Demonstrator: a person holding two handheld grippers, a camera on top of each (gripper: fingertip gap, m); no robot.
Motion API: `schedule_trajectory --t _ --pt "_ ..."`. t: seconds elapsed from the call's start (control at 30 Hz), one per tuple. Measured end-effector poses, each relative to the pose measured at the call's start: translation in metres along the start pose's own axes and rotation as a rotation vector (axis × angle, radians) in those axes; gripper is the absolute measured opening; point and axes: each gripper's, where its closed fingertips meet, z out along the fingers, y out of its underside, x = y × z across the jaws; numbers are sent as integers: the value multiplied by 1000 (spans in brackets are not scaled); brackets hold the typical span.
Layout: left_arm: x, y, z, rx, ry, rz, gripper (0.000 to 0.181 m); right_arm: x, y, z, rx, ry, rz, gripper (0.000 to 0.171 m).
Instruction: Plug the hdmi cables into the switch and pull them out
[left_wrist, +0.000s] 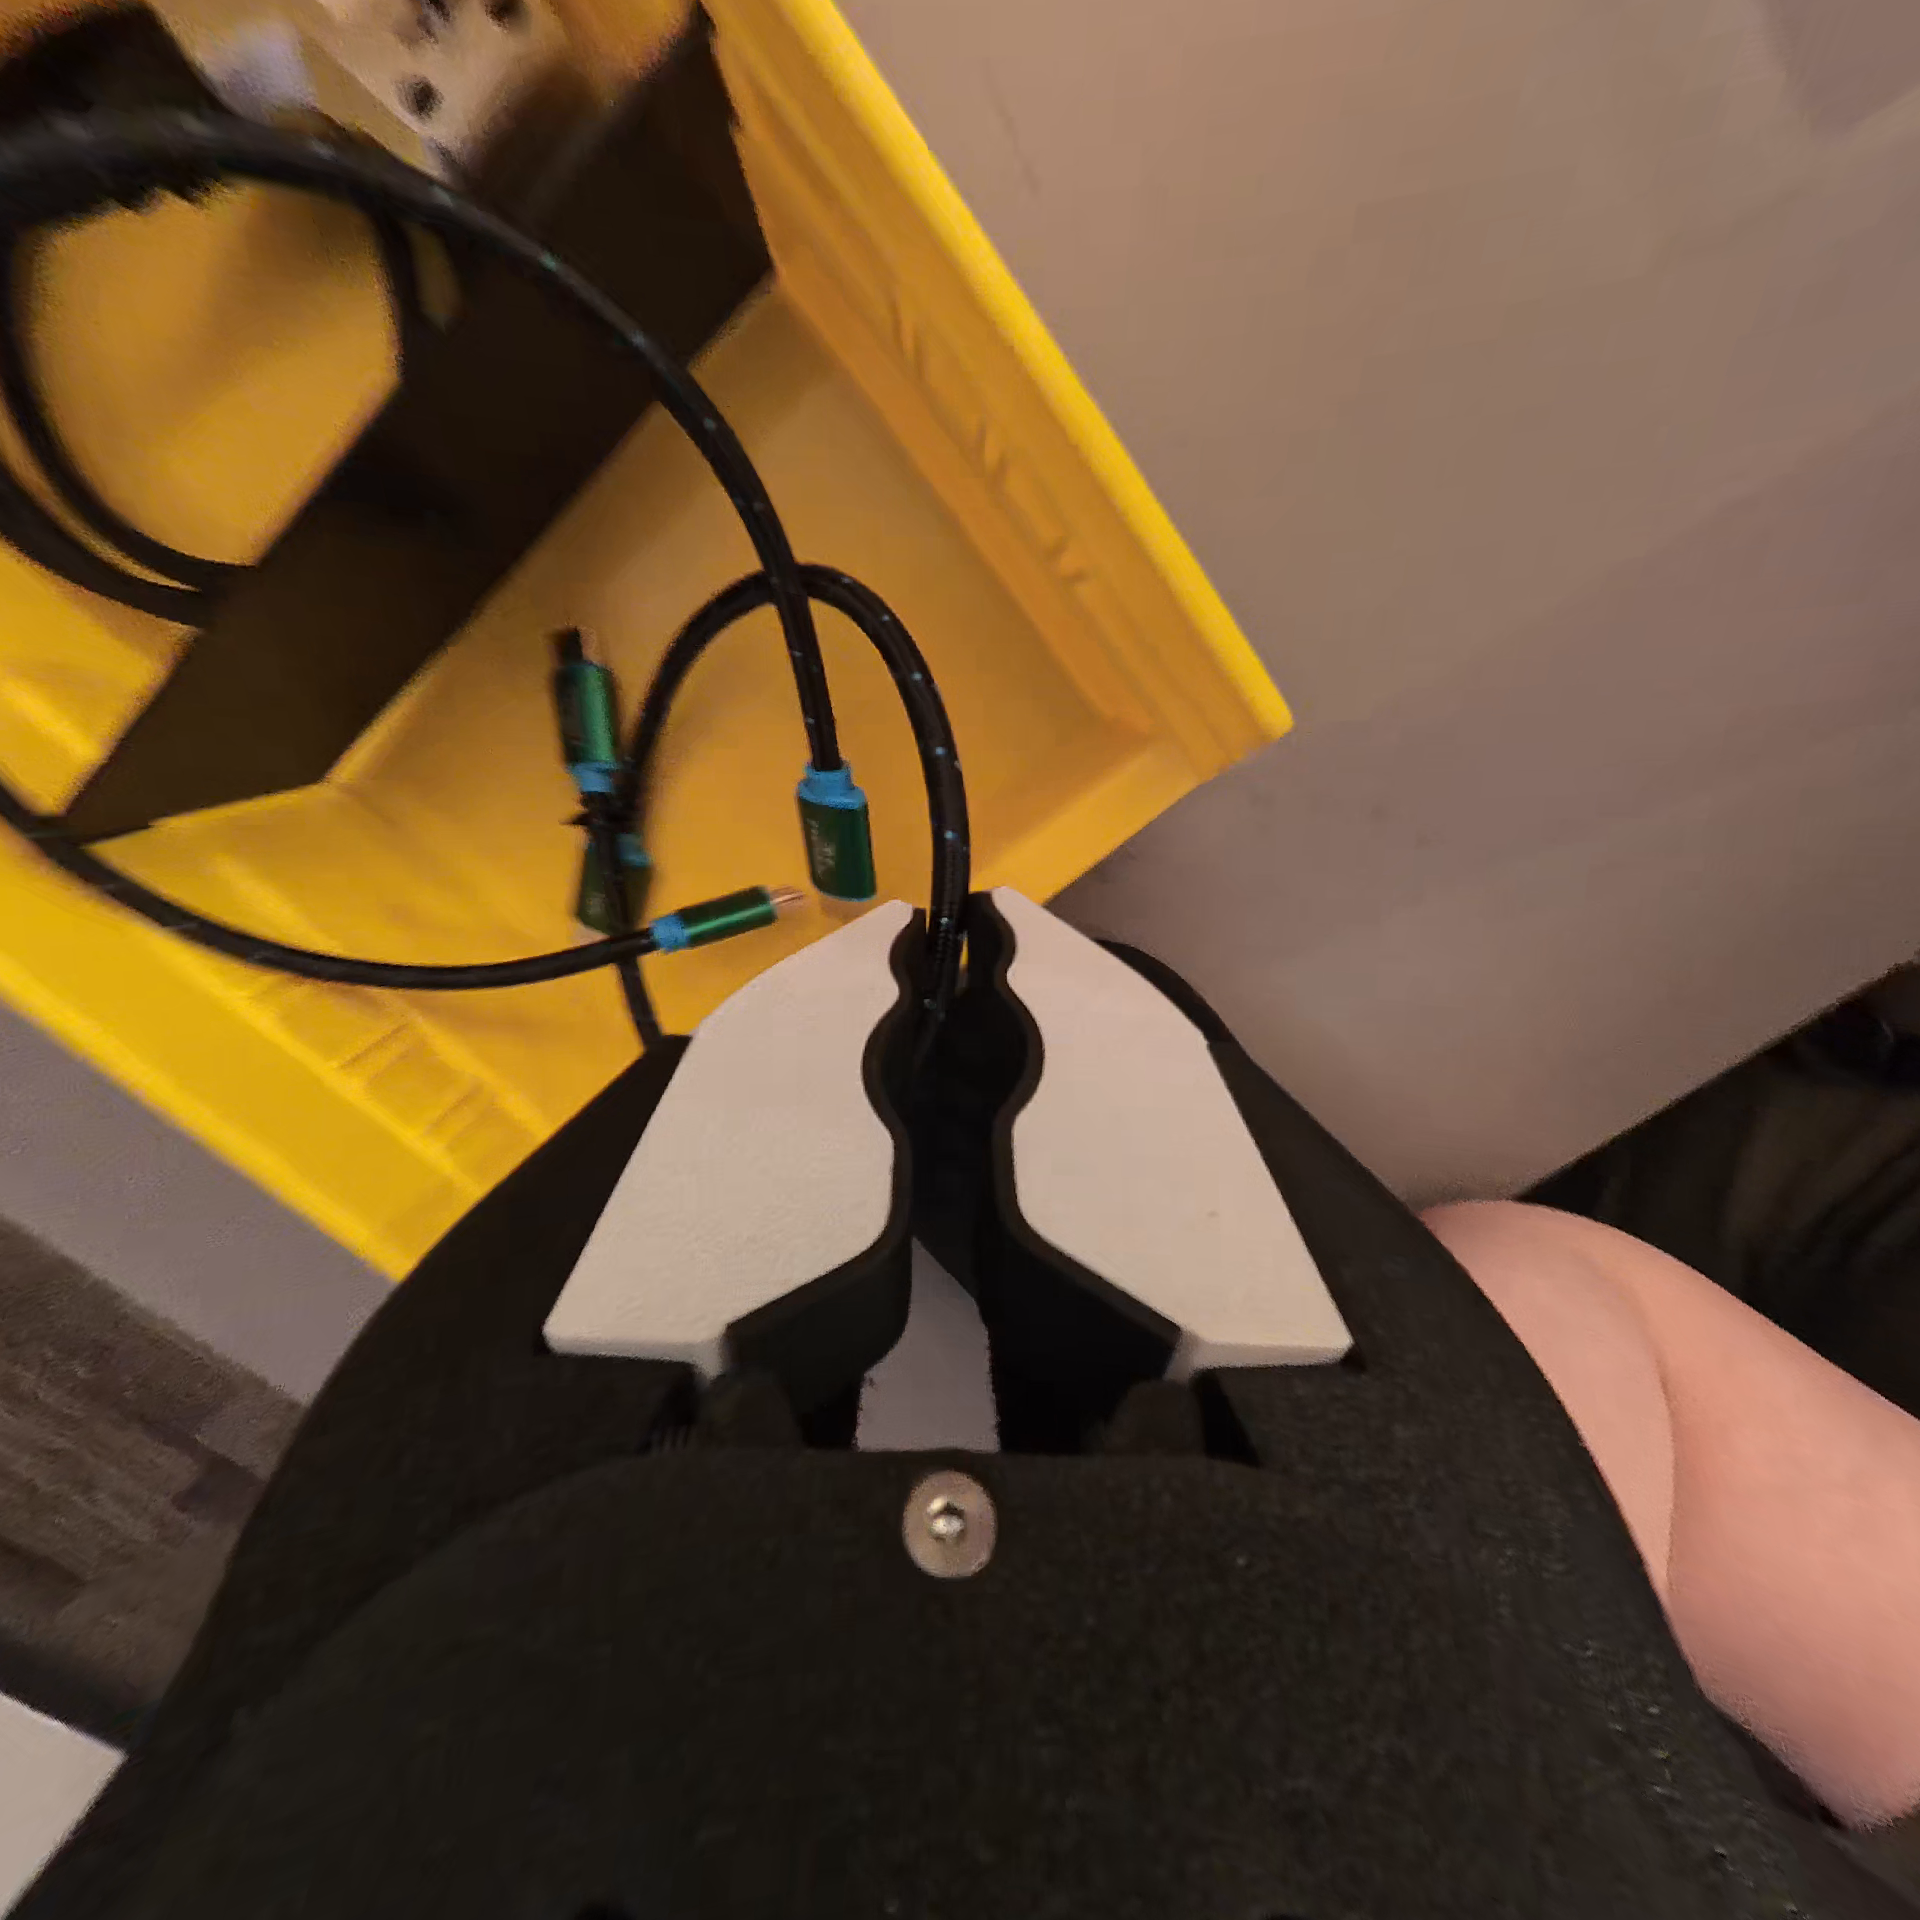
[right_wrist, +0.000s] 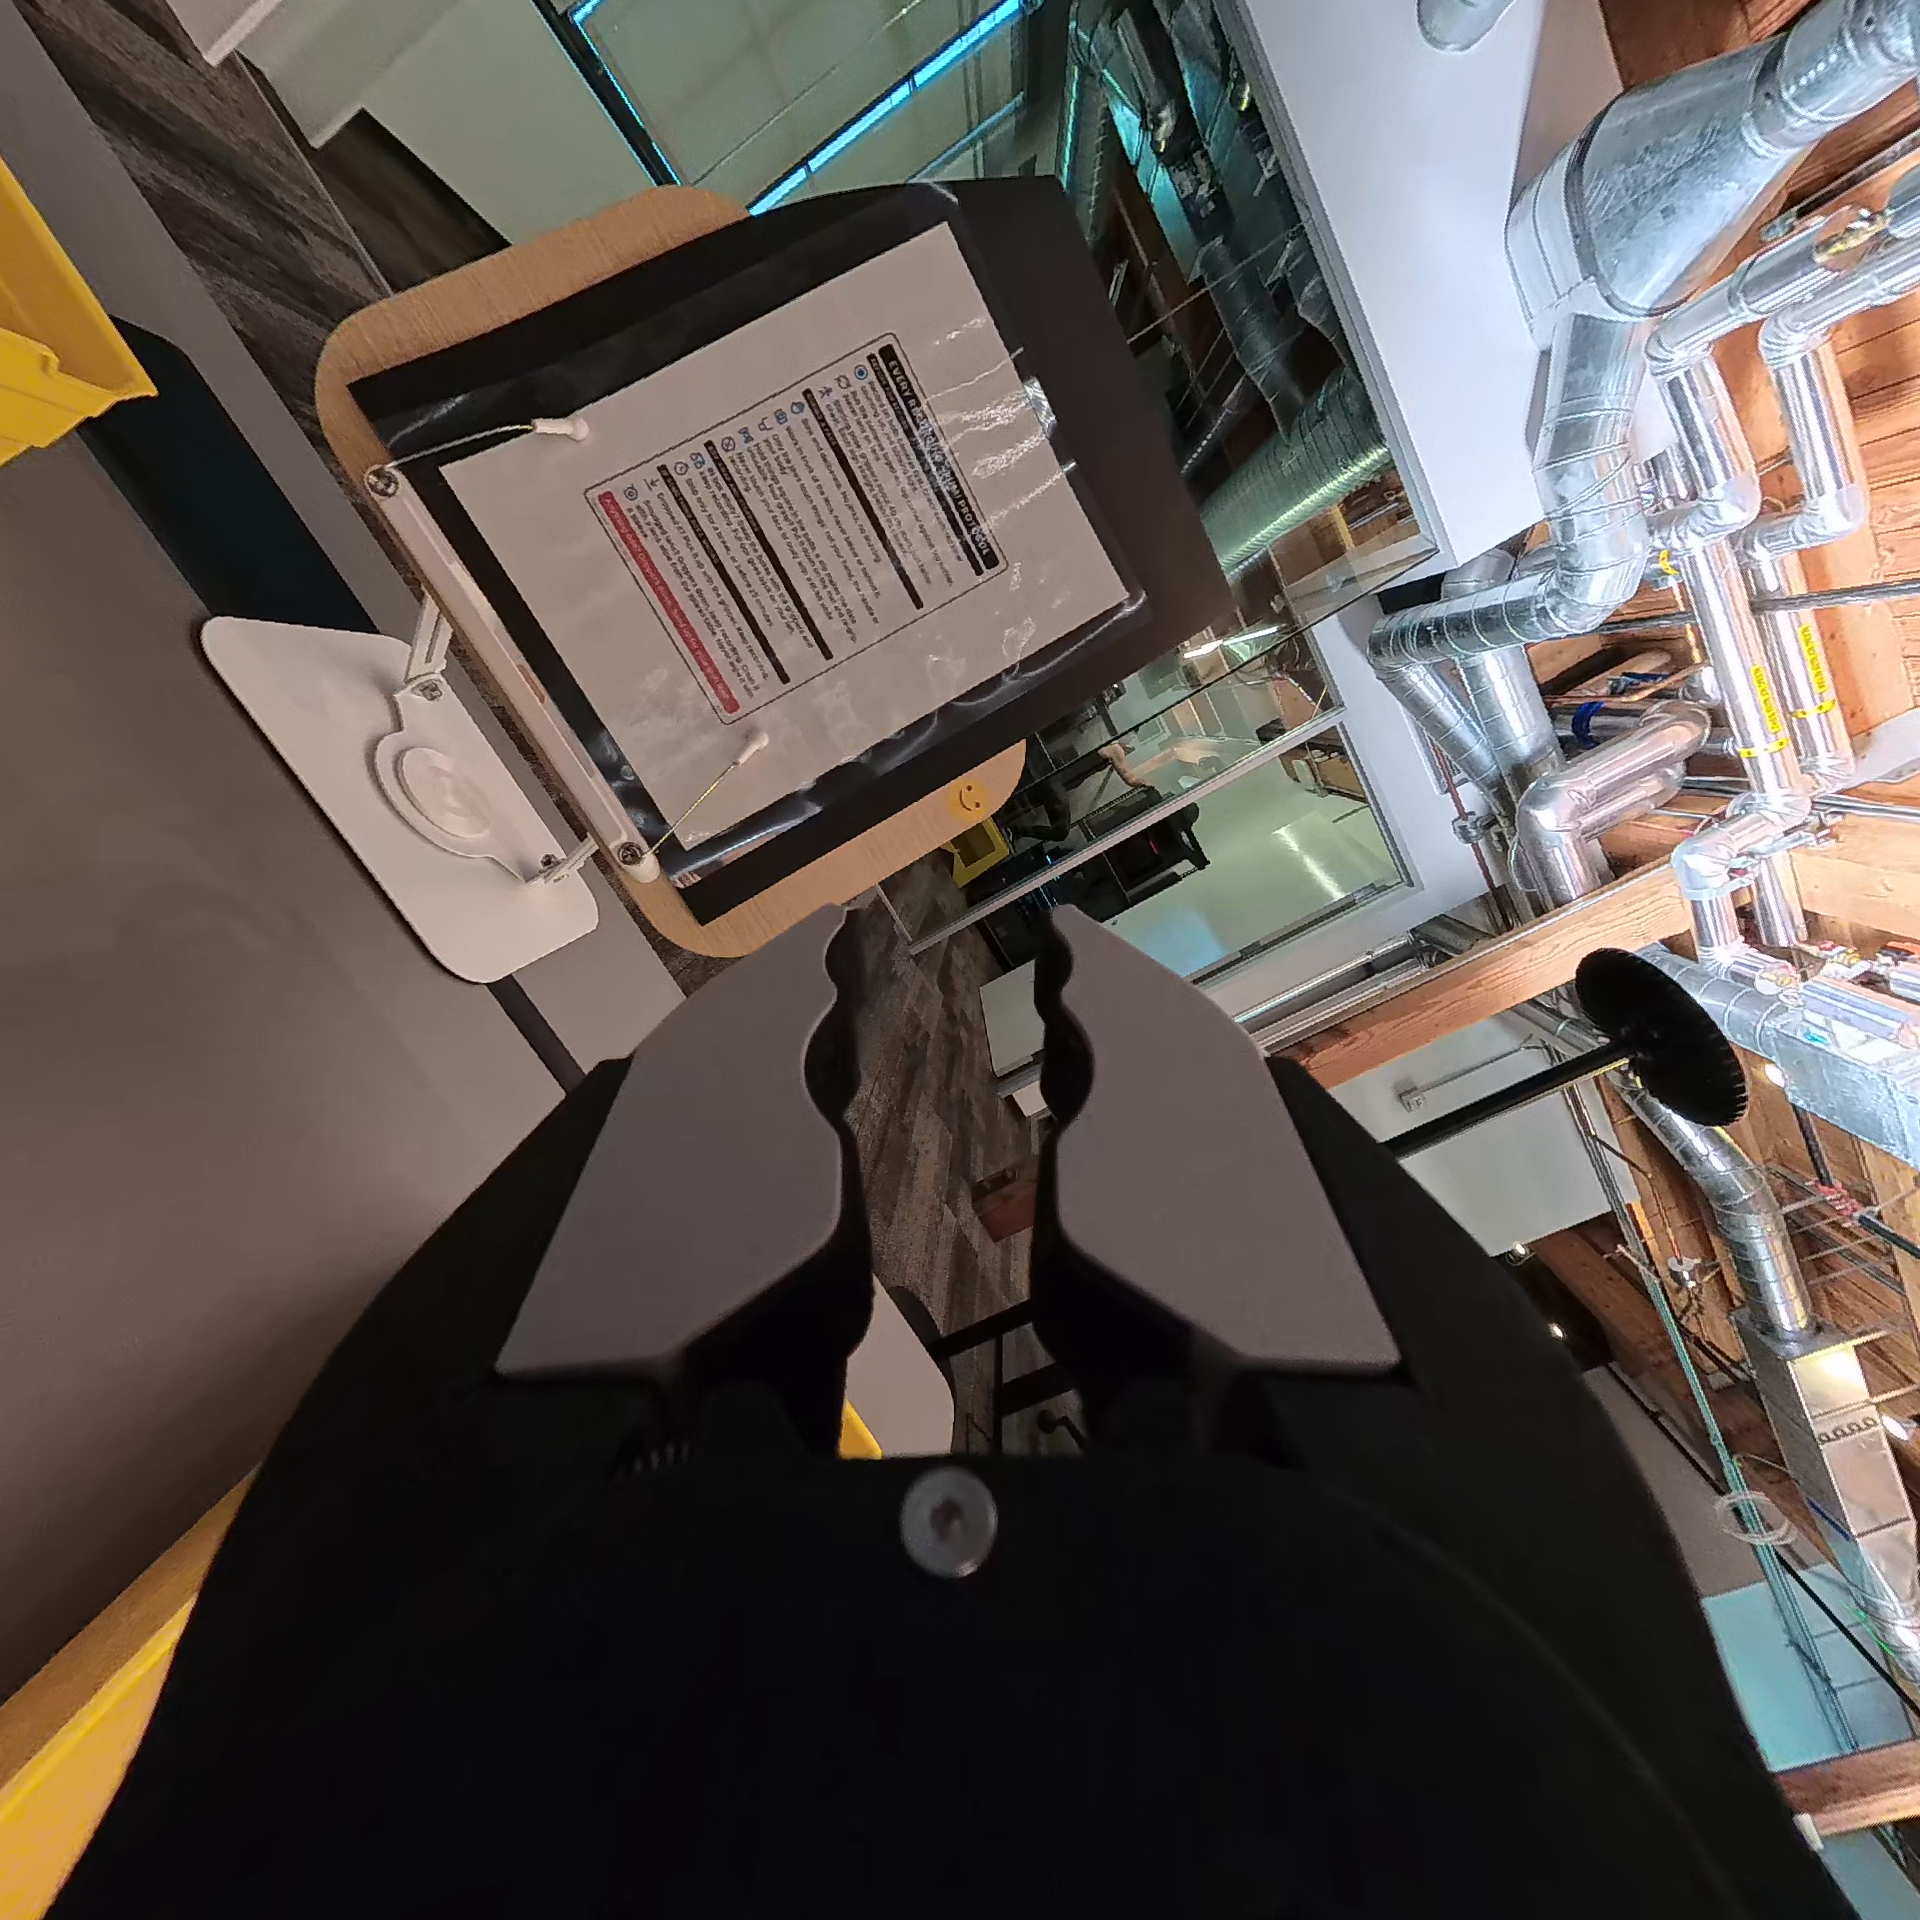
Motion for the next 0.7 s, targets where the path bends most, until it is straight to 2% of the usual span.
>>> schedule_trajectory --t 0.2,0.3,0.53,0.7 --pt "-19 -28 -50 242 -274 49 7 -2 0 0 2 -7 -3 32" --pt "-15 -38 -64 331 -283 59 7 -4 -1 1 1 -12 -9 31" --pt "-36 -44 -92 437 -421 -24 6 -11 -2 3 4 -27 -23 31" --pt "-32 -50 -115 566 -438 -15 6 -21 -2 8 3 -57 -25 31"
